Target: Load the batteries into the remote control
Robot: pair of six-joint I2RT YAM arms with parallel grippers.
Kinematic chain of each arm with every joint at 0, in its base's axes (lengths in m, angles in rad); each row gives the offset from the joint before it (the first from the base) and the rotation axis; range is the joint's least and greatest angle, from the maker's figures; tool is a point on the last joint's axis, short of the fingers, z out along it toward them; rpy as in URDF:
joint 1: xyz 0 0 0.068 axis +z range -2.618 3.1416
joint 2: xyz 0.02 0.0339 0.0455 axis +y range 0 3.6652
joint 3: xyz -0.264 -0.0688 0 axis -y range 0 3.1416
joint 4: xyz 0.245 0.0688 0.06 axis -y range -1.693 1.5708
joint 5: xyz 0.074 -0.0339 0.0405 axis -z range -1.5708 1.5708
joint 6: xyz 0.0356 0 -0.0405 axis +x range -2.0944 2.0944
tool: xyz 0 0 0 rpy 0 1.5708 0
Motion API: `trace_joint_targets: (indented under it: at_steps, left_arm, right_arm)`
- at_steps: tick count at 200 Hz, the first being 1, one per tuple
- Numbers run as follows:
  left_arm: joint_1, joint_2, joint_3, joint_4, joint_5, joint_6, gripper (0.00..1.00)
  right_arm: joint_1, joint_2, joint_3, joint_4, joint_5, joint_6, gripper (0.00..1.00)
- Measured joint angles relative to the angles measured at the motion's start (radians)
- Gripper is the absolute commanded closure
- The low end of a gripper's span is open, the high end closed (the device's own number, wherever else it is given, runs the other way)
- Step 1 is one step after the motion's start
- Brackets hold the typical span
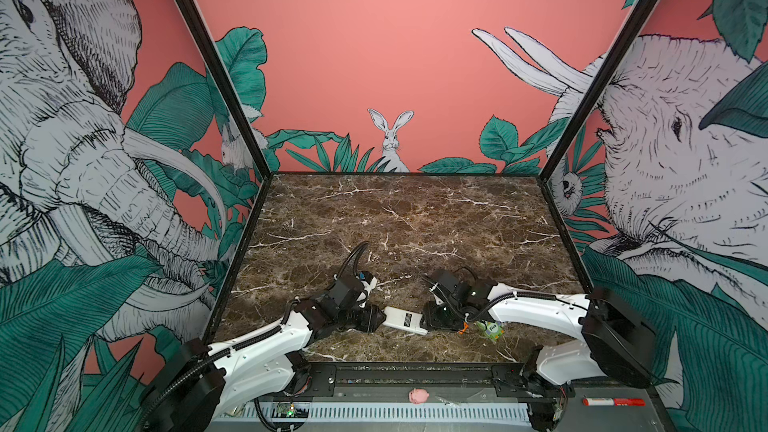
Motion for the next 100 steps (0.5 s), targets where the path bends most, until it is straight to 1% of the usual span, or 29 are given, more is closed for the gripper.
trace_joint_targets:
  at_steps: [100]
  left_arm:
    - [0.0,0.098,0.003,0.059,0.039,0.008,0.48]
  right_arm:
    - [-0.005,0.035,-0.024,0.075,-0.017,-0.003,0.64]
